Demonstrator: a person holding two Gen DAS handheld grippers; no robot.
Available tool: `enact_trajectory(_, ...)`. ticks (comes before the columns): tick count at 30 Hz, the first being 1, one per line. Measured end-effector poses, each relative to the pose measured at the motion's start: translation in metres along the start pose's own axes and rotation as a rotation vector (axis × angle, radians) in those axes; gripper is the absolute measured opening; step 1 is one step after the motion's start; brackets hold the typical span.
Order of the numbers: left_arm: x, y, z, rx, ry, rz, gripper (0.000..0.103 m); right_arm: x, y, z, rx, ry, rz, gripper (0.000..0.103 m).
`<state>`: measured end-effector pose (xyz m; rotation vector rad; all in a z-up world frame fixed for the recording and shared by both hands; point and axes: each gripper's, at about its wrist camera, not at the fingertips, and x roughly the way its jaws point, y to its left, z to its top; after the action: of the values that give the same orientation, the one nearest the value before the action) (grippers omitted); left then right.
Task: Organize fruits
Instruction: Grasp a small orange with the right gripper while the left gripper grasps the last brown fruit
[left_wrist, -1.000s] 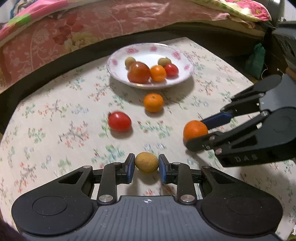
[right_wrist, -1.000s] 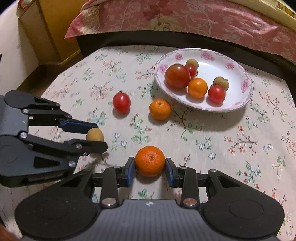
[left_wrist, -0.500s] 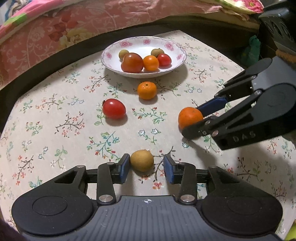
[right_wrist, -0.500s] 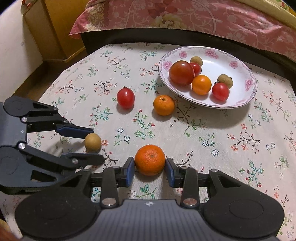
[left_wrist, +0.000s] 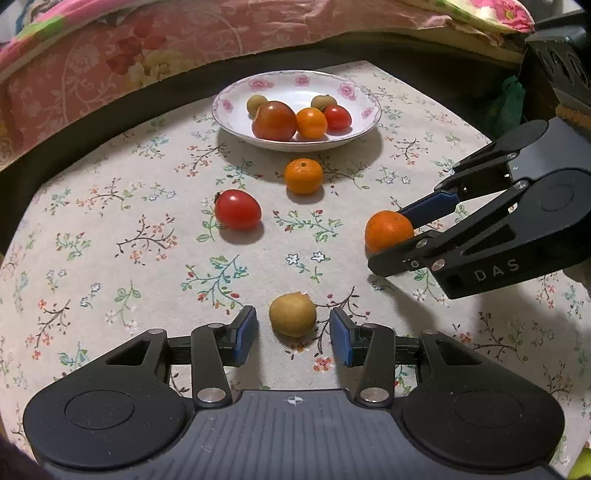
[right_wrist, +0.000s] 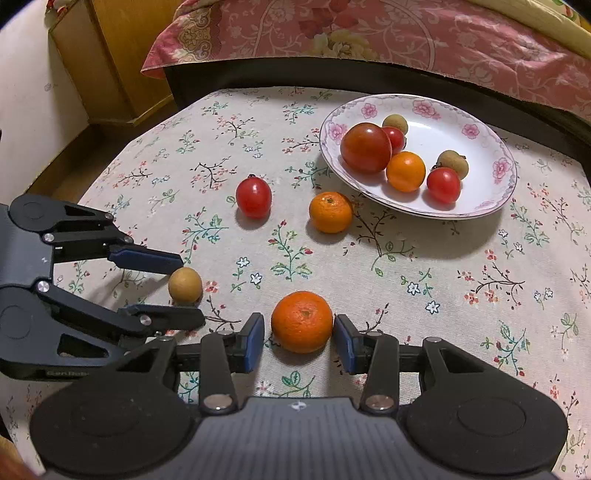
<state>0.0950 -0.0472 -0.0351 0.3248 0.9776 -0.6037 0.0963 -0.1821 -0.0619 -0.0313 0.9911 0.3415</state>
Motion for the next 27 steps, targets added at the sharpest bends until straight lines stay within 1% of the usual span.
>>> enact_trajectory(5, -0.0006, 0.0007, 0.0009, -0.018, 0.002, -0.009, 0.052, -0.0003, -0.0006, -0.0006, 0.000, -0.001, 0.002, 0.041)
enact_trajectory(15, -0.0001, -0.0015, -0.0001, -0.010, 0.002, 0.000, 0.051, 0.0004, -0.0013, -0.0001, 0.005, -0.004, -0.012, 0.042)
enact_trajectory(24, 0.0006, -0.0020, -0.0003, -0.009, 0.001, 0.004, 0.051, 0.0028, 0.0009, 0.0004, -0.003, -0.008, -0.019, 0.045)
enact_trajectory(27, 0.0006, -0.0015, 0.0000, -0.010, 0.000, 0.009, 0.045, 0.0027, 0.0005, 0.0009, -0.002, -0.008, -0.024, 0.044)
